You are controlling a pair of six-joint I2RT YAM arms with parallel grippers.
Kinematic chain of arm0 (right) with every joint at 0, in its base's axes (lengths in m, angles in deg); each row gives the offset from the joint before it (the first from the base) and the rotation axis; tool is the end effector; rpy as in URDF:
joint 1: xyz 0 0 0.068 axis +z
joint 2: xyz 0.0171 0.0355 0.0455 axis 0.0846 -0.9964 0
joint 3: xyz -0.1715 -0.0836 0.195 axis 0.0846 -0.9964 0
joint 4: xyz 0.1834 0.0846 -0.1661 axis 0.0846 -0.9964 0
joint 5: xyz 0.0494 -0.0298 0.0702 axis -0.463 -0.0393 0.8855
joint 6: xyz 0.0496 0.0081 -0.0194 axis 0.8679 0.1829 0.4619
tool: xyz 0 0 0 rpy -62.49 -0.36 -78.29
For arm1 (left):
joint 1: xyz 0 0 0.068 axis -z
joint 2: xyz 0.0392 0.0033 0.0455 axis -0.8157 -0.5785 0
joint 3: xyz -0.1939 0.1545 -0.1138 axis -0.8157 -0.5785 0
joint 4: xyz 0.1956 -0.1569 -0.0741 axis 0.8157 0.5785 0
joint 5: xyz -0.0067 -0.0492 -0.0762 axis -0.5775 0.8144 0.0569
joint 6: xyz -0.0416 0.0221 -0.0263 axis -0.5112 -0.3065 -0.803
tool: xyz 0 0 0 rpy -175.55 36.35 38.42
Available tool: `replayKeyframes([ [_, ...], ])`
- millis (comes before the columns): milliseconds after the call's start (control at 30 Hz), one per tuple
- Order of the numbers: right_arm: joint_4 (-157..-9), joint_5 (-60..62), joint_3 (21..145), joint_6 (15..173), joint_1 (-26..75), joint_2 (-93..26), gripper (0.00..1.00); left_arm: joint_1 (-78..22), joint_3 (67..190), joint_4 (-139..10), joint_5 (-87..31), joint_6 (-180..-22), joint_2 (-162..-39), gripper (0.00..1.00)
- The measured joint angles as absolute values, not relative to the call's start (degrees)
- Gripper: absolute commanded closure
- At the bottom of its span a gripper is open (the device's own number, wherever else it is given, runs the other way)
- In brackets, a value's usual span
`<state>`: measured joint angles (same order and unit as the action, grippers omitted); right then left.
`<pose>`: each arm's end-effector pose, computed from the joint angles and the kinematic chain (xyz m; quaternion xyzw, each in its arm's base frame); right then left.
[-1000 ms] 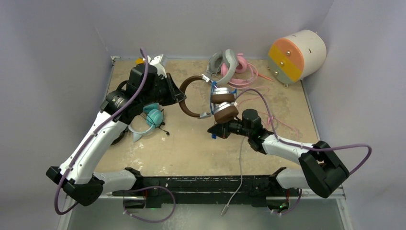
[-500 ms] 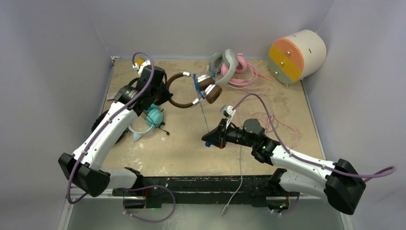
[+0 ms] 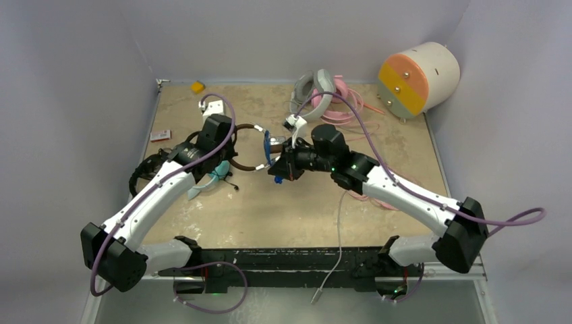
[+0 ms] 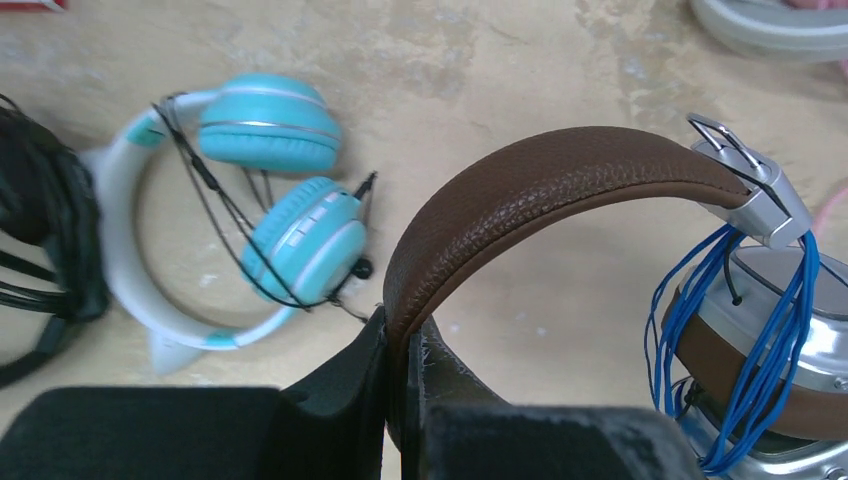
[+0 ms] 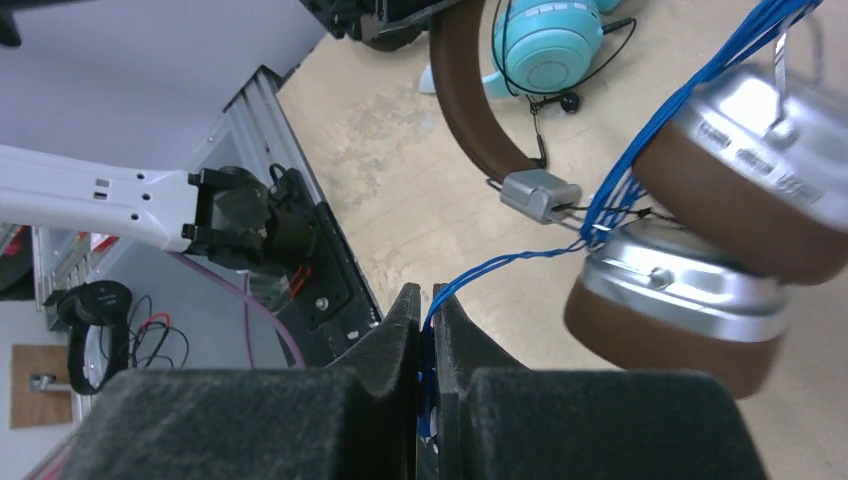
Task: Wrap the headphones
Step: Wrap the headphones cable around the headphones, then place the headphones at the center of the board.
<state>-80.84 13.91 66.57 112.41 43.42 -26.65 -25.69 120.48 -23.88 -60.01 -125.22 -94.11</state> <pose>0.1939 0.2360 0.3375 -0.2604 0.7346 0.4758 0.4076 0.2260 -0.1089 0.3272 -0.1344 0.8914 -0.0509 0.4299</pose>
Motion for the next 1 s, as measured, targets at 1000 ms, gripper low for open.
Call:
replayKeyframes([
  [1000,-107.5,0.8,75.6,94.2,32.7,-37.8,0.66,-15.6,116.7,-23.4,-47.2,-104.6,-99.0,1.00],
])
